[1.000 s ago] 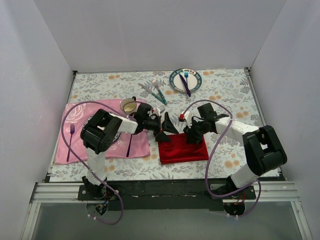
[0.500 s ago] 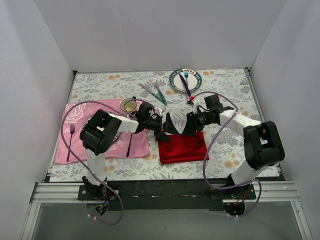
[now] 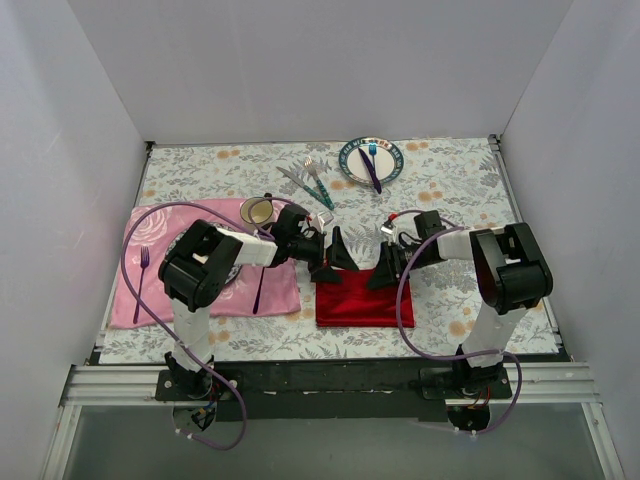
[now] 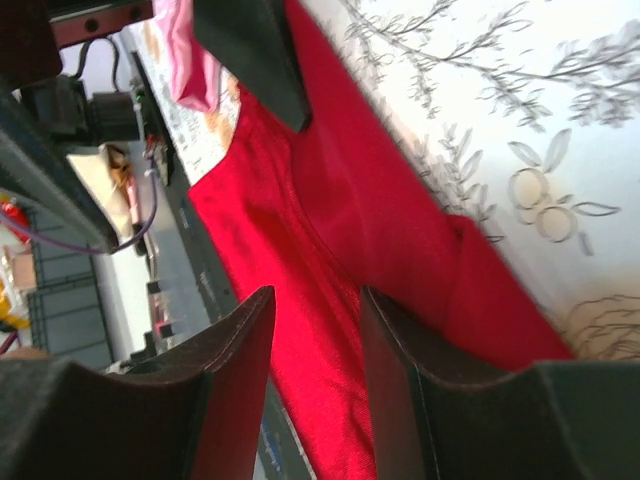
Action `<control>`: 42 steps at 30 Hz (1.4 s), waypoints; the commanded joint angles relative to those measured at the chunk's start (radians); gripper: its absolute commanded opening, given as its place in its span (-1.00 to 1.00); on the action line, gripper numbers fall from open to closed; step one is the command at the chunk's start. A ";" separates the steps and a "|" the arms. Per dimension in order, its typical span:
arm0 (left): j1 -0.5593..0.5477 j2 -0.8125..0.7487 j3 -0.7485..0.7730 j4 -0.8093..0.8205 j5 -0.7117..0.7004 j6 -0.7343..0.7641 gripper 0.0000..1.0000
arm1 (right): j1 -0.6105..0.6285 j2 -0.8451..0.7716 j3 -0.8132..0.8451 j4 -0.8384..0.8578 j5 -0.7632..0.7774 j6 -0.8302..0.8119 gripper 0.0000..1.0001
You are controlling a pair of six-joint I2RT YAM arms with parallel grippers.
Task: Fold the napkin into a case and place the utensils inside
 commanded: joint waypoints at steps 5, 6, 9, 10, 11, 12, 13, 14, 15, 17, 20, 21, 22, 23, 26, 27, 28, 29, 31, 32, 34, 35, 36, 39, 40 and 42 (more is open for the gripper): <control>0.009 0.039 -0.045 -0.129 -0.209 0.092 0.96 | 0.001 -0.098 0.186 -0.136 -0.130 -0.001 -0.01; 0.007 0.039 -0.041 -0.129 -0.210 0.094 0.96 | -0.002 -0.105 0.190 -0.125 -0.133 0.015 -0.01; 0.009 0.041 -0.041 -0.125 -0.209 0.095 0.96 | -0.006 -0.102 0.181 -0.082 -0.115 0.062 0.00; 0.007 0.041 -0.041 -0.125 -0.209 0.095 0.96 | -0.009 -0.081 0.175 -0.078 -0.104 0.062 0.00; 0.007 0.042 -0.041 -0.125 -0.204 0.095 0.96 | -0.012 -0.067 0.164 -0.070 -0.100 0.052 0.00; 0.009 0.042 -0.043 -0.125 -0.203 0.095 0.96 | -0.018 -0.052 0.149 -0.071 -0.089 0.041 -0.01; 0.007 0.042 -0.044 -0.125 -0.203 0.097 0.96 | -0.022 -0.020 0.140 -0.077 -0.083 0.026 -0.01; 0.009 0.041 -0.046 -0.125 -0.201 0.100 0.96 | -0.028 -0.003 0.131 -0.078 -0.080 0.001 -0.02; 0.009 0.041 -0.048 -0.125 -0.200 0.100 0.96 | -0.040 0.011 0.120 -0.073 -0.075 -0.010 -0.02; 0.010 0.042 -0.049 -0.129 -0.206 0.100 0.96 | -0.052 0.056 0.083 -0.064 -0.067 -0.019 -0.04; 0.010 0.039 -0.051 -0.130 -0.204 0.102 0.96 | -0.072 0.122 0.054 -0.038 -0.069 -0.025 -0.07; 0.010 0.039 -0.054 -0.123 -0.192 0.102 0.96 | -0.075 0.138 0.054 -0.036 -0.063 -0.034 -0.08; 0.012 0.038 -0.055 -0.117 -0.184 0.108 0.96 | -0.077 0.170 0.052 -0.027 -0.060 -0.034 -0.09; 0.012 0.035 -0.063 -0.097 -0.175 0.111 0.96 | -0.080 0.188 0.058 -0.025 -0.055 -0.036 -0.10; 0.019 -0.019 -0.089 0.011 -0.102 0.083 0.96 | -0.098 0.246 0.084 -0.022 -0.014 -0.036 -0.13; 0.019 -0.037 -0.087 0.027 -0.085 0.085 0.96 | -0.109 0.261 0.095 -0.025 0.009 -0.034 -0.13; 0.021 -0.062 -0.086 0.032 -0.066 0.092 0.96 | -0.112 0.263 0.103 -0.031 0.025 -0.048 -0.13; 0.019 -0.098 -0.084 0.042 -0.059 0.094 0.96 | -0.117 0.260 0.118 -0.039 0.043 -0.051 -0.13; 0.019 -0.123 -0.058 0.032 -0.031 0.108 0.96 | -0.123 0.248 0.127 -0.042 0.077 -0.051 -0.12; 0.019 -0.138 -0.049 0.035 -0.020 0.105 0.96 | -0.124 0.244 0.134 -0.045 0.083 -0.051 -0.12; 0.019 -0.143 -0.020 0.045 -0.002 0.089 0.96 | -0.126 0.241 0.143 -0.045 0.091 -0.051 -0.12; 0.018 -0.142 -0.009 0.070 0.018 0.076 0.96 | -0.126 0.240 0.143 -0.039 0.094 -0.051 -0.12; 0.018 -0.139 0.000 0.079 0.017 0.051 0.96 | -0.126 0.240 0.141 -0.026 0.098 -0.051 -0.12; 0.006 -0.113 0.028 0.137 0.018 -0.004 0.96 | -0.126 0.243 0.141 0.004 0.114 -0.051 -0.12; 0.001 -0.087 0.035 0.139 0.009 -0.010 0.96 | -0.127 0.246 0.149 0.010 0.117 -0.051 -0.12; 0.001 -0.054 0.049 0.191 -0.006 -0.030 0.96 | -0.130 0.260 0.170 0.013 0.123 -0.050 -0.12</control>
